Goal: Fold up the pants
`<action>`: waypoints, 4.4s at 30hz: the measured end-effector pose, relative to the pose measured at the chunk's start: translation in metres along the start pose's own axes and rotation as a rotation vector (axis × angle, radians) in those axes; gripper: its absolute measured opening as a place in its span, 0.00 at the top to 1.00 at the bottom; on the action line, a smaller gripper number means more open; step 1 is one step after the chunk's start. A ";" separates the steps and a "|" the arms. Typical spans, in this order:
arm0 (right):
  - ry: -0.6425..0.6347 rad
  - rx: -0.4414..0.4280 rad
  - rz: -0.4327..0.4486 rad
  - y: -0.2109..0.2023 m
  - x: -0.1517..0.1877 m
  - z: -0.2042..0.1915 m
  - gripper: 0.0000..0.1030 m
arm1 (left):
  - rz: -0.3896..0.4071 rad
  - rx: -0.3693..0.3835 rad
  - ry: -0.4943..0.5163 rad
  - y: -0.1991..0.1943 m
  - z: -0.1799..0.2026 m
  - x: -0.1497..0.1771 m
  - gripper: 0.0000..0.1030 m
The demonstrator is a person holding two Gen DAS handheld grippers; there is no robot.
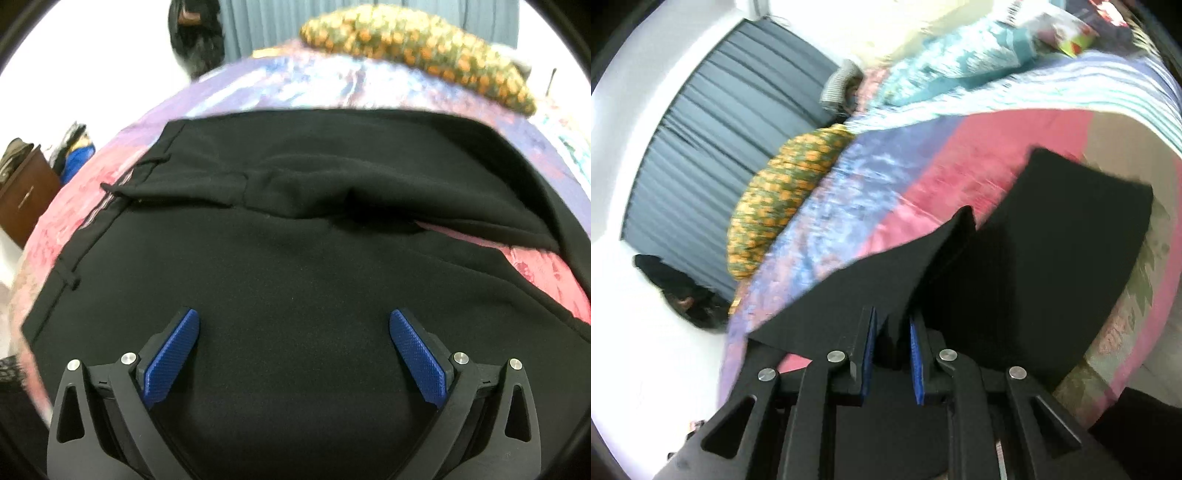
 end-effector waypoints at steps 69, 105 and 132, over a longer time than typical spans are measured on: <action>-0.433 0.244 -0.554 0.034 -0.092 0.084 0.76 | -0.127 0.356 -0.275 -0.070 -0.029 0.060 0.91; -0.629 0.561 -0.420 0.012 -0.095 0.081 0.94 | -0.221 0.335 -0.047 -0.093 0.001 0.103 0.90; -0.628 0.200 -0.361 0.050 0.079 -0.075 0.19 | -0.087 0.017 -0.019 -0.081 -0.102 0.081 0.96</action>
Point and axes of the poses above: each gripper's, at about its wrist camera, not at the fingertips, and y roughly the way its jaws point, z to its right, x to its underside, the point moved 1 cm from there along y, roughly the way its jaws point, and after that the axes turned 2 degrees about x, right-handed, at the moved point
